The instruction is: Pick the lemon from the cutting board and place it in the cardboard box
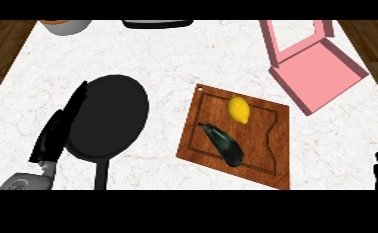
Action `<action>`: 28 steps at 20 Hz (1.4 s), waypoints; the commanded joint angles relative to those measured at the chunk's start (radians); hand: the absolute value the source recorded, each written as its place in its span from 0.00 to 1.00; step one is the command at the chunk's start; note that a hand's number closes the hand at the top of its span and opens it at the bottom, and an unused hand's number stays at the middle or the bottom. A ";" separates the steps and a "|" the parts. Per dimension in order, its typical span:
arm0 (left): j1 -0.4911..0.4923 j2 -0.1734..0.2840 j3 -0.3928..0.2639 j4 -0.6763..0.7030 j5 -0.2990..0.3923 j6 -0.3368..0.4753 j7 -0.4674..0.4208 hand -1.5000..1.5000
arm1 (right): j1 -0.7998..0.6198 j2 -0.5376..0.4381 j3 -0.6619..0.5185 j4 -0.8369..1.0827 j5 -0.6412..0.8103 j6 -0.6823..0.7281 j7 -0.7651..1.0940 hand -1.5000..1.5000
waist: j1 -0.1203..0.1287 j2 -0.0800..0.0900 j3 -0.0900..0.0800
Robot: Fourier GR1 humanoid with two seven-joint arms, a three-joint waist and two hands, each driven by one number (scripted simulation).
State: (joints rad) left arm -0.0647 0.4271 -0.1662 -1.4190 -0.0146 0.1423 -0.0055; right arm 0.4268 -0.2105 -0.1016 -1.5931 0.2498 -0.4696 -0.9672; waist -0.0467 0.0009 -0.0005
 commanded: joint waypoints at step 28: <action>-0.084 -0.078 0.064 0.084 -0.083 -0.095 -0.019 0.50 | -0.127 0.210 0.490 -0.262 1.041 0.188 1.263 0.00 | 0.048 -0.001 0.000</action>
State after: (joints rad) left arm -0.1359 0.3468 -0.1264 -1.3181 -0.0975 0.0753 -0.0482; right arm 0.3775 -0.0017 0.3328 -1.9150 1.2661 -0.3062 0.2004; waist 0.0009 0.0005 -0.0005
